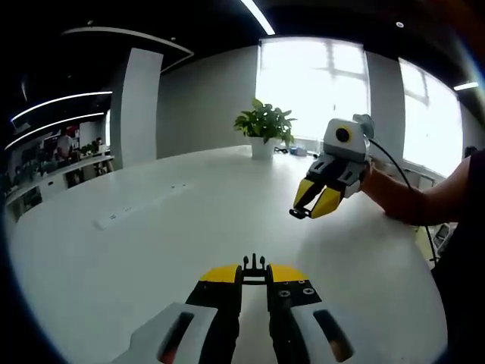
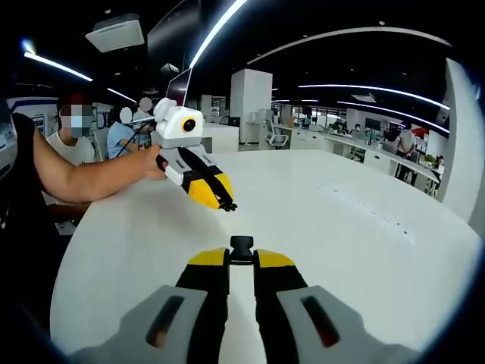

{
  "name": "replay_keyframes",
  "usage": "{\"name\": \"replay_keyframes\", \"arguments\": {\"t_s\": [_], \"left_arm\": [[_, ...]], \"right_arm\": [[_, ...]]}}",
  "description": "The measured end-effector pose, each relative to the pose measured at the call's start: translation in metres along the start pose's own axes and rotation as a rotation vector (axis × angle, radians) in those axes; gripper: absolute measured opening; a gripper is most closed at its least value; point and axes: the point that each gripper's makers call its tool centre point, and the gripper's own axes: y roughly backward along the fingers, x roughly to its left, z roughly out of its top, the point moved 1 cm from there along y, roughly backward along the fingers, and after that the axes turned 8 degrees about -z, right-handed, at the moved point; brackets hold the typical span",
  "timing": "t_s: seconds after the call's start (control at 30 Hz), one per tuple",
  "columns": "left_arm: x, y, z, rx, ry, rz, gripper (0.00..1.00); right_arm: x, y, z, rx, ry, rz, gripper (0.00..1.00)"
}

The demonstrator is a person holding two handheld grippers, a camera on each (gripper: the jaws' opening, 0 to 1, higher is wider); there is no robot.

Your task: Snap the two parts of the plastic buckle together until the buckle closes and remains connected.

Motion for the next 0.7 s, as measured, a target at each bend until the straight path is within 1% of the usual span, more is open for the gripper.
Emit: {"name": "replay_keyframes", "arguments": {"t_s": [0.13, 0.43, 0.53, 0.6, 0.67, 0.7], "left_arm": [[-0.005, -0.002, -0.001, 0.008, -0.014, -0.028, 0.1], [-0.009, 0.001, -0.001, 0.012, -0.025, -0.046, 0.1], [-0.013, 0.0, -0.001, 0.015, -0.036, -0.065, 0.1], [-0.02, 0.0, -0.003, 0.016, -0.041, -0.092, 0.1], [-0.025, 0.001, -0.009, 0.042, -0.054, -0.097, 0.11], [-0.026, 0.001, -0.009, 0.043, -0.054, -0.097, 0.11]], "right_arm": [[0.001, 0.001, -0.003, 0.01, -0.001, 0.01, 0.11], [0.002, 0.001, -0.005, 0.016, 0.001, 0.021, 0.11], [0.003, 0.002, -0.005, 0.016, 0.003, 0.023, 0.11], [0.003, 0.002, -0.005, 0.017, 0.006, 0.024, 0.11], [0.005, 0.004, -0.006, 0.016, 0.006, 0.032, 0.11], [0.005, 0.004, -0.007, 0.019, 0.008, 0.036, 0.11]]}}
